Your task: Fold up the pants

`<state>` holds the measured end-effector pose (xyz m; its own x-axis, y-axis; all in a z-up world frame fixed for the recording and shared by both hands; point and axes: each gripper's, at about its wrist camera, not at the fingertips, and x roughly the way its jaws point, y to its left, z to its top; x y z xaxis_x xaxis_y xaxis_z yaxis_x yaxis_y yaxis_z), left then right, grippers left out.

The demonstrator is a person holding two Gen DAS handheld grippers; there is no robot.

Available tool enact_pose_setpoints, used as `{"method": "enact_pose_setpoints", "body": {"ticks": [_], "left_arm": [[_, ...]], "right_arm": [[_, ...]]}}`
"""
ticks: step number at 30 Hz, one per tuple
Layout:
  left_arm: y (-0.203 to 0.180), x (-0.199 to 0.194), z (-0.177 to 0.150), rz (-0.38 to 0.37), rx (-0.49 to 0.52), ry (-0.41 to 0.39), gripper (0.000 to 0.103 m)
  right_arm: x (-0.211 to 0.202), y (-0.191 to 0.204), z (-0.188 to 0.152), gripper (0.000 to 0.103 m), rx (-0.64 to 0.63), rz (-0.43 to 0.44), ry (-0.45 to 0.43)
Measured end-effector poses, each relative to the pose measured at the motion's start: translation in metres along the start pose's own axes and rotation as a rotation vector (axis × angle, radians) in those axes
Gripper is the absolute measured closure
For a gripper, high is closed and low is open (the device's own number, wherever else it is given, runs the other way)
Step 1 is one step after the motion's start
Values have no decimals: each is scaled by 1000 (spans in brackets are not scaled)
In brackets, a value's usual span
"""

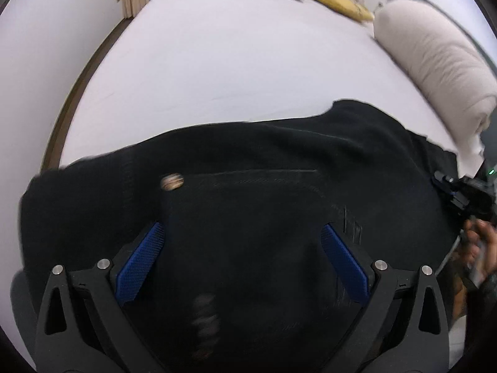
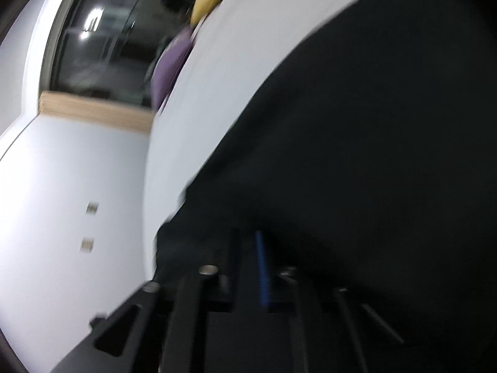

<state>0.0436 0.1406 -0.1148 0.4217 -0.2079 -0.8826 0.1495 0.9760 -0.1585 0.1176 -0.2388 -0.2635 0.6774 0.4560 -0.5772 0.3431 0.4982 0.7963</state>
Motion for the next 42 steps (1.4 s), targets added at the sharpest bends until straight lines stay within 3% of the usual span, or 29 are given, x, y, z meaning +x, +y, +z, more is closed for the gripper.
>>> {"method": "enact_pose_setpoints", "body": {"ticks": [1,3,5,6,7,9,12,15,17,21,27,35,39,42], "left_arm": [[7,-8,-5,40,-7,6,1],[24,-22,-14,47,-49,24,1],[45,-36,-23,66,-109,34,1],[55,-41,-26,74,-139,42,1],[64,-48,-29,84,-176,40,1],[72,-61,-31,86,-227,5,1],[58,-84,-17,18,-217,-95,1],[17,-95,-5,-66,-96,-173,1],[-16,-85,3,-136,-9,-159,1],[-65,-43,7,-255,109,-113,1],[-84,12,-8,-231,155,33,3],[-70,33,7,-267,111,49,3],[-67,43,11,-286,96,61,3],[-62,49,18,-296,91,68,3]], "right_arm": [[-14,-11,13,103,5,-36,-38],[-47,-39,47,103,26,-105,-116],[-80,-47,71,101,48,-254,-220],[-92,-46,77,78,62,-297,-255],[-116,-50,91,47,84,-332,-293],[-162,-40,96,32,70,-357,-381],[-174,-18,94,31,-8,-359,-395],[-202,-38,73,31,18,-384,-412],[-227,-74,32,31,80,-365,-422],[-202,-92,23,31,179,-355,-375],[-195,-103,4,32,223,-359,-355],[-194,-107,15,32,180,-242,-385],[-191,-114,24,38,179,-191,-409],[-186,-124,26,45,214,-94,-432]]}}
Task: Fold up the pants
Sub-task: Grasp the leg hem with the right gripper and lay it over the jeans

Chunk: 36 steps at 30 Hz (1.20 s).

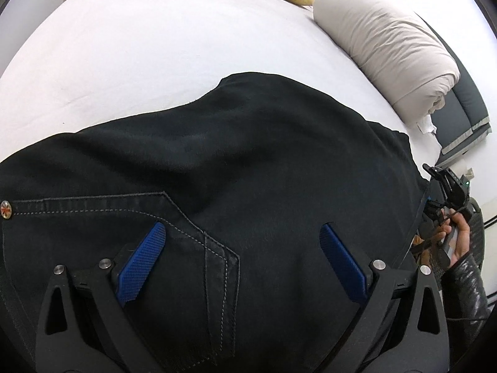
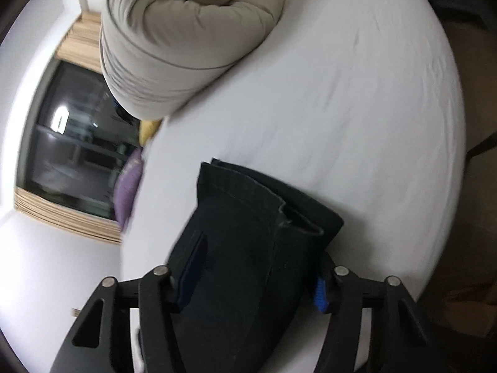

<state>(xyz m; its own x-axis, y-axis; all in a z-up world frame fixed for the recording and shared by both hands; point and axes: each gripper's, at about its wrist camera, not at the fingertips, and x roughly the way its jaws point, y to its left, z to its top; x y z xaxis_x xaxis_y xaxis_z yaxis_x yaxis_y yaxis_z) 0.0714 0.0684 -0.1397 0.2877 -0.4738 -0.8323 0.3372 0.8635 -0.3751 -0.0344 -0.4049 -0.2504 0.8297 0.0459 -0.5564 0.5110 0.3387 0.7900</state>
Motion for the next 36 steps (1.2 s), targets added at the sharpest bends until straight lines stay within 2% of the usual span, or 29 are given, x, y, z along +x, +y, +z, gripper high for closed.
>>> {"method": "enact_pose_setpoints", "body": {"ticks": [2,6,7,15,19,23,26,29,31,32,34,36], "left_arm": [[16,-12,-5,-14,-16,2,3],[29,-16,-2,-52,-59,0,3],[30,-18,-2,-60,-66,-1,3],[36,-26,-4,-60,-65,-17,3],[38,-30,-7,-69,-84,-22,3],[41,-34,-7,-76,-105,-27,4],[46,-38,-6,-93,-136,-35,4],[51,-45,-4,-121,-177,-44,5],[53,-50,-4,-155,-210,-57,5],[54,-52,-3,-176,-227,-62,5],[56,-55,-2,-225,-264,-70,5],[56,-56,0,-267,-287,-68,5]], "right_arm": [[0,-9,-5,56,3,35,11],[10,-21,-1,88,38,65,30],[12,-23,0,91,48,66,36],[9,-4,-7,95,-52,1,27],[0,23,-19,95,-161,-51,4],[-11,78,-44,95,-393,-115,-14],[-12,132,-85,95,-637,-154,2],[-12,183,-154,95,-930,-184,41],[-7,207,-218,95,-1173,-203,82],[-3,210,-242,95,-1267,-220,97],[22,204,-293,95,-1485,-318,149],[47,188,-315,95,-1564,-404,233]]}}
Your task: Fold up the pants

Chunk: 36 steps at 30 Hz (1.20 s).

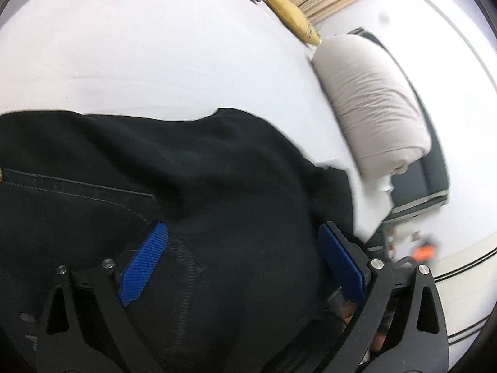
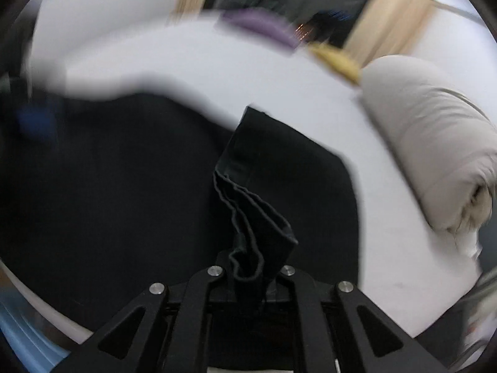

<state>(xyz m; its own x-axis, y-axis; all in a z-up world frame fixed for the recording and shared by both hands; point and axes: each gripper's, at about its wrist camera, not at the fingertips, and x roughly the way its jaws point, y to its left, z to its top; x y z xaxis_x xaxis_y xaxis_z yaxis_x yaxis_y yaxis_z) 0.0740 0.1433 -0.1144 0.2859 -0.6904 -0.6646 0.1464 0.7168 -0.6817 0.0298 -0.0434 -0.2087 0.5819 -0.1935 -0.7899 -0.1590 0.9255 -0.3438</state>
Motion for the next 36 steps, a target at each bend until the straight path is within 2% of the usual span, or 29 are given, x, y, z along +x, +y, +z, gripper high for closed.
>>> {"method": "enact_pose_setpoints", "body": {"ticks": [2,5,9,15,17,22,24,25,26,27,28,29,32,36], "left_arm": [[-3,4,1,-26,-10,19,5],[-10,14,1,-48,-4,44,5],[-23,34,-1,-78,2,101,5],[-55,63,6,-120,28,129,5],[-64,76,9,-112,19,147,4],[-76,111,9,-135,-36,246,4],[-80,117,10,-158,-46,263,6],[-81,120,11,-170,-49,270,9],[-81,120,12,-183,-47,279,23],[-81,120,14,-195,-41,294,46],[-80,119,15,-199,-37,306,60],[-77,117,16,-184,-32,312,78],[-65,102,22,-134,9,295,94],[-48,73,22,-54,45,263,95]], "right_arm": [[9,9,-5,95,-16,-20,8],[5,1,-7,95,25,11,1],[-1,6,-10,94,-8,-3,-12],[-20,15,-13,94,-21,-29,-74],[-29,17,-14,94,-27,-38,-95],[-47,32,-15,94,-69,-68,-148],[-56,41,-15,94,-91,-67,-172],[-62,46,-15,94,-106,-65,-183],[-68,53,-15,94,-123,-60,-198],[-75,60,-15,94,-139,-54,-214],[-80,66,-15,94,-152,-46,-223],[-85,73,-14,94,-165,-36,-230],[-96,95,-14,92,-203,-8,-245],[-103,124,-17,92,-275,58,-262]]}}
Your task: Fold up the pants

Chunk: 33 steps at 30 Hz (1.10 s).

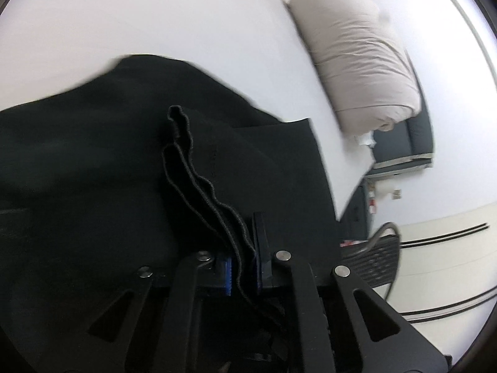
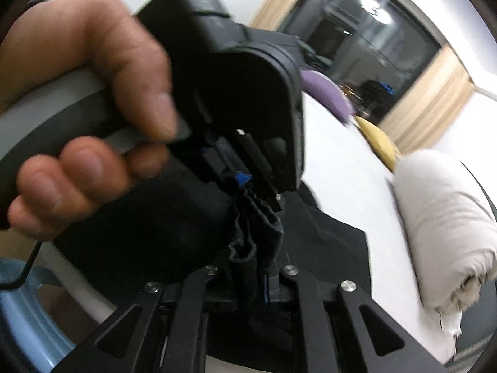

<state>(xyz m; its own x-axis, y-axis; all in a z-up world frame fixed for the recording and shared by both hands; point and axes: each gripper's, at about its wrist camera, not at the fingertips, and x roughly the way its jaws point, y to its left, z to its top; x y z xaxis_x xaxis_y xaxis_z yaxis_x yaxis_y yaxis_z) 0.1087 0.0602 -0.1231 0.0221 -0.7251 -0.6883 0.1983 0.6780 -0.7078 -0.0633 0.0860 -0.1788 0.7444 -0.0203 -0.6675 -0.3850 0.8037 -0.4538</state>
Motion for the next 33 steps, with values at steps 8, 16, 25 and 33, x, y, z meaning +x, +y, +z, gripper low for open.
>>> {"method": "enact_pose_setpoints", "body": {"ticks": [8,16,25,33], "left_arm": [[28,-13,-14,106,8,-37,95],[41,-17,-28,130,-14,-76,94],[-8,-71,-48,411,161,-269,93],[-58,22,-65,519,395,-81,93]], "right_arm": [[8,45,5,92,-67,90,43],[9,61,4,61,-14,207,77],[-31,-47,-14,54,382,521,74],[59,-194,-55,55,901,759,82]]}}
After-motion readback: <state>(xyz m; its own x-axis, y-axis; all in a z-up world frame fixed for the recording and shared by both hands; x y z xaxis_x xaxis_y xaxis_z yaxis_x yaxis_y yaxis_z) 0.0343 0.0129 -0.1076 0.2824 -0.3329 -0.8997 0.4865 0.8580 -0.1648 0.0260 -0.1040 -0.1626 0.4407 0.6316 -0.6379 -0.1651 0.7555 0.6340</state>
